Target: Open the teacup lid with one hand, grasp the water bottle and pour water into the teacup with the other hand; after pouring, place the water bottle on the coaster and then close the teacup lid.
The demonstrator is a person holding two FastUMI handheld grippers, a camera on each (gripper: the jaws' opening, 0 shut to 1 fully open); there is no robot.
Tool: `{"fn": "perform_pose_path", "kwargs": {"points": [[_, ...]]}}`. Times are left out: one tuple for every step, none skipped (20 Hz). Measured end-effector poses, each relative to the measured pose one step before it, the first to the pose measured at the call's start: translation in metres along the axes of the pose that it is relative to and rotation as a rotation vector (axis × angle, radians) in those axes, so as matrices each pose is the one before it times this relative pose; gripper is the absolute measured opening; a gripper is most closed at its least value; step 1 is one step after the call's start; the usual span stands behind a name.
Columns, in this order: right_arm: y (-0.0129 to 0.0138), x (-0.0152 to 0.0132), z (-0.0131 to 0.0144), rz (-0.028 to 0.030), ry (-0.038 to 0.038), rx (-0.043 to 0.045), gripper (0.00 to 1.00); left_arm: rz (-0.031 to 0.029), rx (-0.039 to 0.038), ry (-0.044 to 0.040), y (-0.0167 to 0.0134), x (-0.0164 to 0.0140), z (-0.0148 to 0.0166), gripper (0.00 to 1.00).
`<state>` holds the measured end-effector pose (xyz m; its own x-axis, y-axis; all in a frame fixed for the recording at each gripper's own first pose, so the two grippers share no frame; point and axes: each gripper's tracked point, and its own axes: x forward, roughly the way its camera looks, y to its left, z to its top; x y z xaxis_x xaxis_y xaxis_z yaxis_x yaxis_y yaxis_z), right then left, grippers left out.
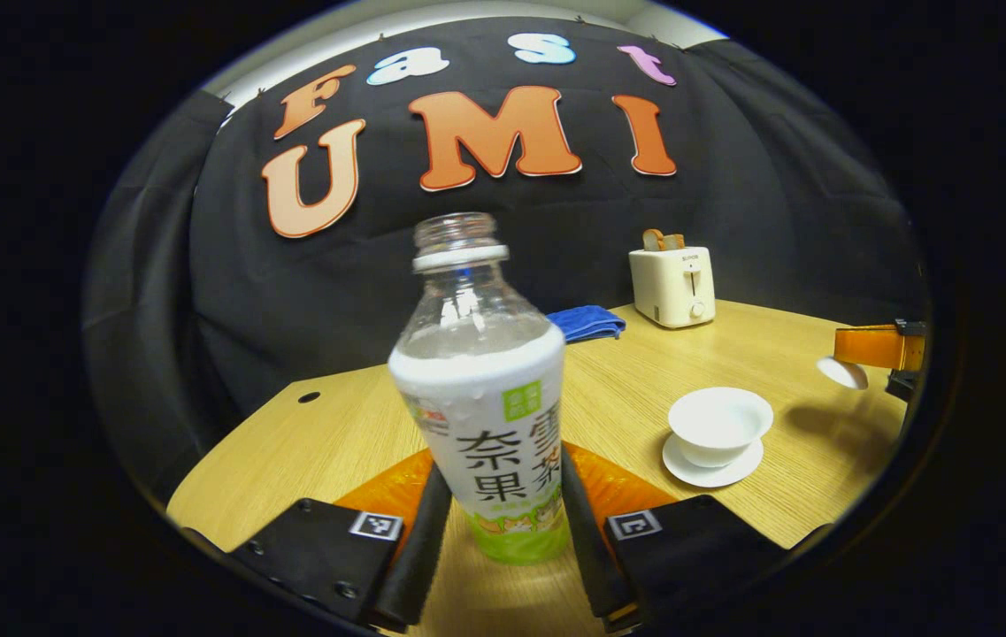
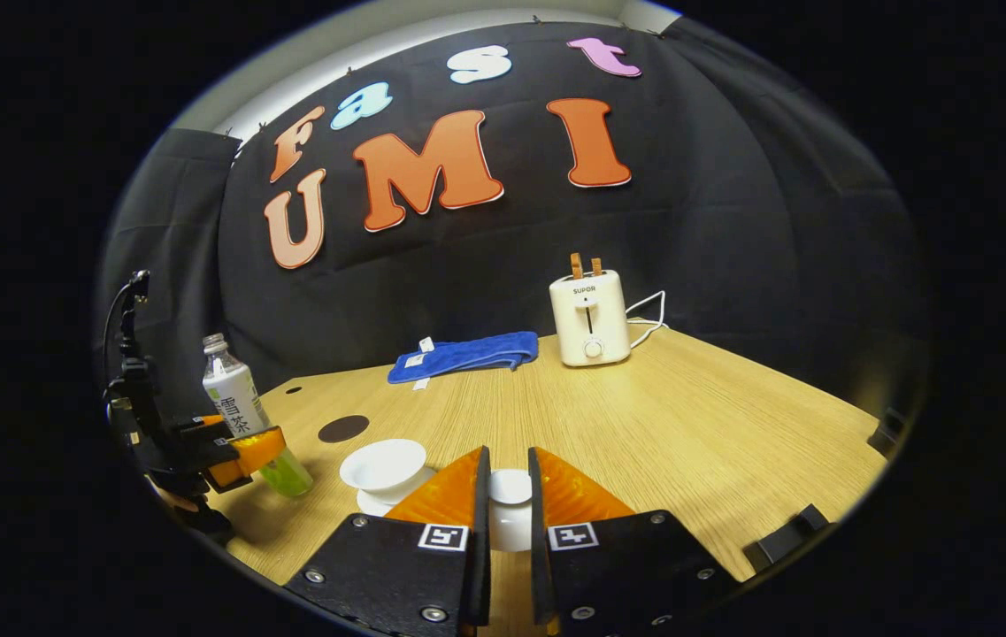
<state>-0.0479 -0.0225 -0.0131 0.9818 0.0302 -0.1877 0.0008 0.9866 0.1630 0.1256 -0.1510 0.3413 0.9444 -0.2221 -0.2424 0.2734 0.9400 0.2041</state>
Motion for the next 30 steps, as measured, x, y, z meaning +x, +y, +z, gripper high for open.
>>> {"fn": "perform_pose_path", "kwargs": {"points": [[-0.00119, 0.00014, -0.00184, -0.00189, 0.00477, -0.00194, 0.19, -0.00078, 0.03772, 0.01099, -0.00097, -0.00149, 0.00013, 0.68], [-0.00082, 0.00062, -0.00033, -0.00170, 0.00287, 0.00254, 0.19, -0.00068, 0.03580, -0.01378, -0.00028, -0.00226, 0.00743, 0.63], [-0.00019, 0.00041, 0.00015, -0.00022, 0.00104, 0.00378, 0.19, 0.00011, 0.03583, -0.01929, 0.00140, -0.00270, 0.00870, 0.62], [-0.00063, -0.00015, 0.00126, -0.00037, -0.00204, 0.00219, 0.19, 0.00072, 0.03739, -0.01455, 0.00020, -0.00231, 0.00754, 0.64], [-0.00055, -0.00002, -0.00020, -0.00117, -0.00094, -0.00113, 0.19, -0.00197, 0.04717, -0.00842, -0.00078, -0.00030, 0.00575, 0.62], [-0.00054, -0.00027, 0.00104, -0.00174, -0.00158, -0.00135, 0.18, -0.00196, 0.05088, -0.00770, -0.00042, 0.00038, 0.00490, 0.64], [-0.00063, -0.00004, 0.00031, -0.00103, -0.00060, 0.00066, 0.18, -0.00008, 0.05247, -0.00533, 0.00006, -0.00100, 0.00419, 0.62], [-0.00010, -0.00058, 0.00074, 0.00017, -0.00062, 0.00189, 0.18, -0.00423, 0.05451, -0.00172, -0.00116, -0.00072, 0.00204, 0.64], [-0.00100, 0.00004, 0.00028, -0.00094, -0.00026, 0.00157, 0.18, -0.00843, 0.05671, 0.00033, -0.00338, 0.00098, 0.00110, 0.64], [-0.00086, -0.00032, 0.00005, -0.00230, -0.00057, 0.00040, 0.18, -0.00690, 0.06055, 0.00226, -0.00140, 0.00022, 0.00200, 0.64], [-0.00107, -0.00008, -0.00036, -0.00142, 0.00043, 0.00016, 0.19, -0.00325, 0.06130, 0.00504, 0.00126, 0.00045, -0.00095, 0.64], [-0.00082, 0.00050, 0.00003, -0.00152, 0.00081, 0.00050, 0.19, -0.00391, 0.05538, 0.00525, -0.00124, 0.00116, -0.00032, 0.64], [-0.00034, -0.00061, 0.00022, -0.00097, 0.00054, 0.00045, 0.18, -0.00543, 0.04933, 0.00675, -0.00087, 0.00037, -0.00127, 0.61], [-0.00123, 0.00046, 0.00067, -0.00104, -0.00087, 0.00091, 0.18, -0.00914, 0.04365, 0.00647, -0.00095, 0.00176, -0.00113, 0.64], [-0.00118, -0.00107, -0.00015, -0.00158, -0.00073, 0.00094, 0.18, -0.00341, 0.04289, 0.00612, 0.00054, 0.00224, -0.00343, 0.64], [-0.00145, 0.00101, -0.00031, -0.00182, 0.00208, 0.00061, 0.18, 0.00195, 0.04364, 0.00684, 0.00222, 0.00180, -0.00216, 0.62], [-0.00064, 0.00004, -0.00068, -0.00166, 0.00351, 0.00070, 0.18, 0.00156, 0.04205, 0.00516, 0.00149, 0.00211, -0.00250, 0.64], [-0.00074, 0.00073, -0.00060, -0.00213, 0.00280, 0.00035, 0.18, -0.00267, 0.03857, 0.00956, 0.00052, 0.00156, -0.00345, 0.62], [-0.00098, 0.00009, -0.00042, -0.00177, 0.00234, 0.00105, 0.18, -0.00640, 0.03704, 0.00908, -0.00142, 0.00098, -0.00384, 0.64], [-0.00105, 0.00094, -0.00061, -0.00065, 0.00225, 0.00127, 0.18, -0.00782, 0.04130, 0.00940, -0.00075, 0.00190, -0.00158, 0.62], [-0.00086, -0.00078, -0.00135, 0.00073, 0.00386, -0.00008, 0.18, -0.00808, 0.04654, 0.00577, 0.00038, 0.00098, -0.00135, 0.64], [-0.00018, -0.00012, -0.00037, -0.00030, 0.00171, -0.00050, 0.18, -0.00714, 0.04800, 0.00378, 0.00015, 0.00098, 0.00041, 0.64], [-0.00124, 0.00059, -0.00004, -0.00086, 0.00152, -0.00115, 0.18, -0.00540, 0.04750, 0.00400, -0.00220, -0.00016, -0.00079, 0.64], [-0.00155, 0.00026, -0.00008, -0.00227, 0.00001, -0.00009, 0.18, -0.00670, 0.04770, 0.00531, -0.00312, 0.00150, -0.00013, 0.61], [-0.00178, 0.00148, -0.00154, -0.00373, 0.00342, -0.00116, 0.18, -0.00999, 0.04818, 0.00079, -0.00219, 0.00132, 0.00147, 0.62], [-0.00195, 0.00110, -0.00201, -0.00387, 0.00526, 0.00080, 0.18, -0.00918, 0.04503, -0.00381, -0.00170, 0.00297, 0.00384, 0.64], [-0.00194, 0.00054, -0.00152, -0.00377, 0.00533, 0.00260, 0.18, -0.00527, 0.04106, -0.00384, 0.00089, 0.00455, 0.00222, 0.64], [-0.00181, 0.00074, -0.00083, -0.00244, 0.00432, 0.00235, 0.18, -0.00511, 0.03936, -0.00235, 0.00078, 0.00364, 0.00291, 0.64], [-0.00011, 0.00069, -0.00077, -0.00151, 0.00167, -0.00014, 0.18, -0.00540, 0.03350, -0.00141, 0.00030, 0.00166, 0.00329, 0.64], [-0.00094, 0.00038, 0.00029, -0.00182, 0.00021, -0.00123, 0.18, -0.00673, 0.02944, 0.00396, 0.00087, 0.00197, 0.00158, 0.64]]}}
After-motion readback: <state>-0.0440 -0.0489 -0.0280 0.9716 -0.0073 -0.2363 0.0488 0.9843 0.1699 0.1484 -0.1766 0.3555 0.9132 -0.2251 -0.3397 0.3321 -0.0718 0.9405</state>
